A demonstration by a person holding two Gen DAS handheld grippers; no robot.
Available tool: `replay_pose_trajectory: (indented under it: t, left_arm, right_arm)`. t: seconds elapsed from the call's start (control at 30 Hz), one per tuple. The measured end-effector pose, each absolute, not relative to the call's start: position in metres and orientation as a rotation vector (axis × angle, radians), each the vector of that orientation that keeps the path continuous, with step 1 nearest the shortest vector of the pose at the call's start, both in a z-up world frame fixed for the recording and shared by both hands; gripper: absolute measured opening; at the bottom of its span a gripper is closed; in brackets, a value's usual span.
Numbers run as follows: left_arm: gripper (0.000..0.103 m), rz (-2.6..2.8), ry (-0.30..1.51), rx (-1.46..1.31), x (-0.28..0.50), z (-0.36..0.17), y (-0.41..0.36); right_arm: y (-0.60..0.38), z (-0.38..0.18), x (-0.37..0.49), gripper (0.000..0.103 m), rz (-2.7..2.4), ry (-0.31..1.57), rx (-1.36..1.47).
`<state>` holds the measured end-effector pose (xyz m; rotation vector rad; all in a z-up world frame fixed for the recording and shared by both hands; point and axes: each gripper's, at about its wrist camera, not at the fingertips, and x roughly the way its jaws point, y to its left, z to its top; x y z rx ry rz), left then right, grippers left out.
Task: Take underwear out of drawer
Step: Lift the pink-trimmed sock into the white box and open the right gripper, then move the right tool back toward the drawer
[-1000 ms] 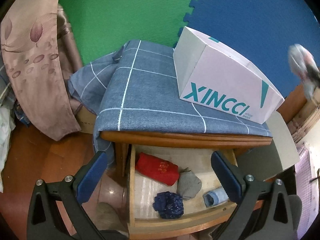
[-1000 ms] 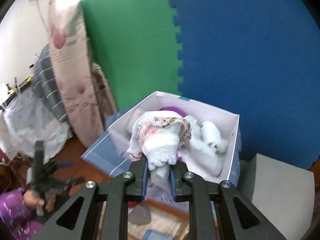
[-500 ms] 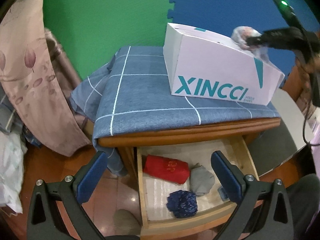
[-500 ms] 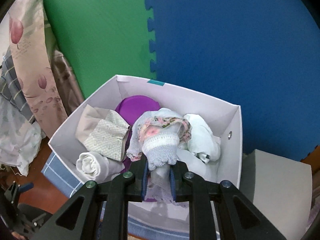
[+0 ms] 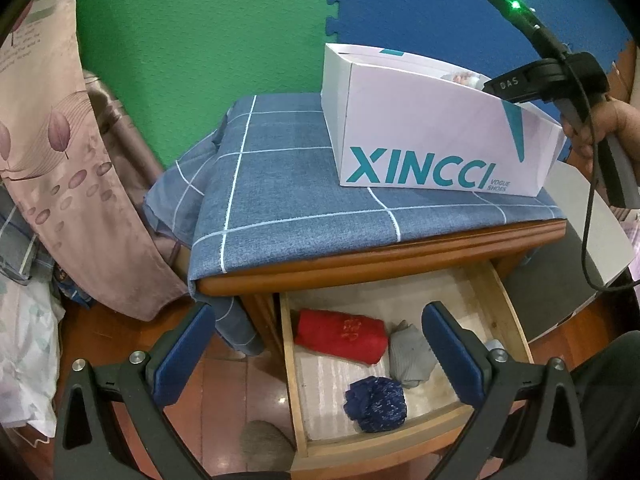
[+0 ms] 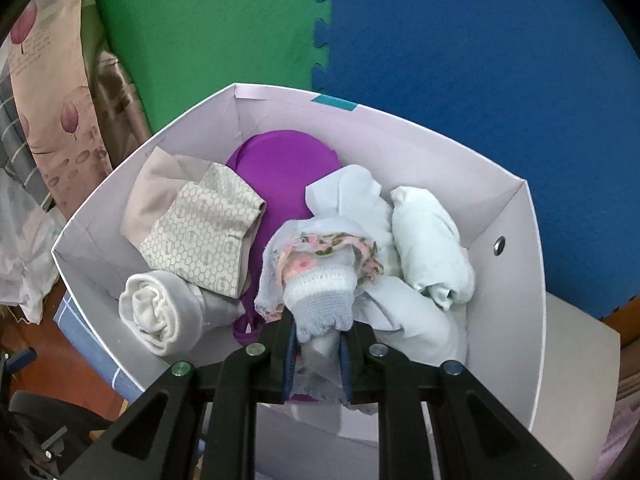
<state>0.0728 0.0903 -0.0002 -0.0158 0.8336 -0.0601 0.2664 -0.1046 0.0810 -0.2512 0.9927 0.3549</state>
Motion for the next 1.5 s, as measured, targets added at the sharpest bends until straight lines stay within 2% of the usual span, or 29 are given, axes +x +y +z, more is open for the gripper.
replay_pose_trajectory:
  t: [0.13,0.27,0.5,0.6,0.73,0.97,1.23,1.5]
  left_arm:
    - [0.103,-0.059,0.835,-0.006,0.073,-0.001,0.09]
    - [0.103,-0.058,0.835,0.002,0.073,-0.001,0.089]
    - [0.103,-0.054,0.837,0.016,0.073,-0.003,0.087]
    - [0.103,-0.052,0.838,0.03,0.073,-0.004,0.085]
    - [0.103,-0.051,0.846,0.044,0.074,-0.005,0.081]
    - [0.103,-0.045,0.849,0.088,0.074,-0.008,0.076]
    - [0.103,-0.044,0.847,0.094,0.074,-0.008,0.075]
    - [0.103,-0.045,0.854,0.128,0.073,-0.01,0.069]
  right_arm:
    - [-0.107,0.08,0.266,0.018,0.357,0.995,-0.234]
    - [-0.113,0.08,0.266,0.023,0.354,0.991,-0.195]
    - [-0.131,0.097,0.246,0.026,0.384,0.874,-0.118]
    - [-0.138,0.097,0.243,0.035,0.392,0.868,-0.101]
    - [-0.144,0.099,0.244,0.036,0.394,0.874,-0.076]
    - [-0.154,0.121,0.229,0.059,0.44,0.792,-0.017]
    - [-0.186,0.126,0.178,0.059,0.456,0.692,0.146]
    - [-0.252,0.054,0.09,0.059,0.443,0.776,0.363]
